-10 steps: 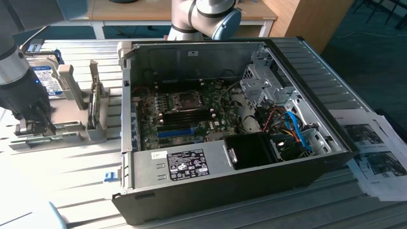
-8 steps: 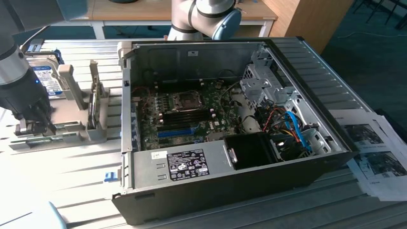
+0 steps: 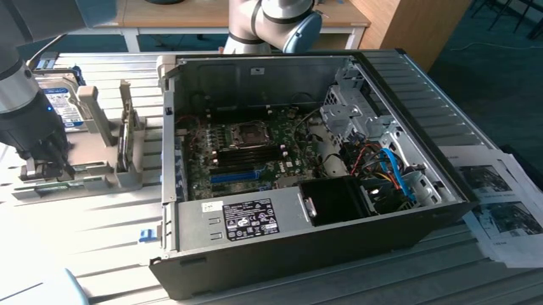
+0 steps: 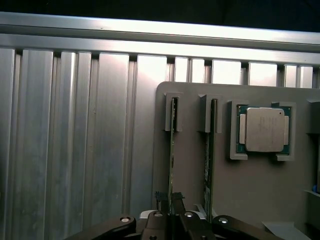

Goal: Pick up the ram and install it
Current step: 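Pick up the ram and move it above insertion slot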

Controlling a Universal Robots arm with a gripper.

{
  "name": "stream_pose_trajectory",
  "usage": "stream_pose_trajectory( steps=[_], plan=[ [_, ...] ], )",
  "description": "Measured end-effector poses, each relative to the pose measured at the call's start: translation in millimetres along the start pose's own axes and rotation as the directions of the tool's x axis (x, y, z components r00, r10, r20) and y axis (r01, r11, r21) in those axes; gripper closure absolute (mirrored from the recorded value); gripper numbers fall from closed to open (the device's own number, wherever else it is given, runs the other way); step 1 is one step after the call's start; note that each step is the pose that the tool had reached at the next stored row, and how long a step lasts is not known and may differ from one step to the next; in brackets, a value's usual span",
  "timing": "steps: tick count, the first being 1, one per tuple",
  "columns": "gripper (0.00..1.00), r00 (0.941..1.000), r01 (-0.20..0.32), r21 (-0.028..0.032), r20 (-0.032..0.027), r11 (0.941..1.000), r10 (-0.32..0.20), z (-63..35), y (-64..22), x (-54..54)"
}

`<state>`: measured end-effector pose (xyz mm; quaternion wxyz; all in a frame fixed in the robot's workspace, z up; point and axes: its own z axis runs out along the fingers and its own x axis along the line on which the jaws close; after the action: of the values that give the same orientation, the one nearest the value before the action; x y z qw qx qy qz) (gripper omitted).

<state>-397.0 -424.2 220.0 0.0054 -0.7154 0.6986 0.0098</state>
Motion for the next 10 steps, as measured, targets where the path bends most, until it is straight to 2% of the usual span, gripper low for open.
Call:
stream_pose_trajectory(
  steps=[10],
  plan=[
    [0.84,1.0,0.0,0.0,0.0,1.0,0.0,0.0,0.0,0.0]
  ],
)
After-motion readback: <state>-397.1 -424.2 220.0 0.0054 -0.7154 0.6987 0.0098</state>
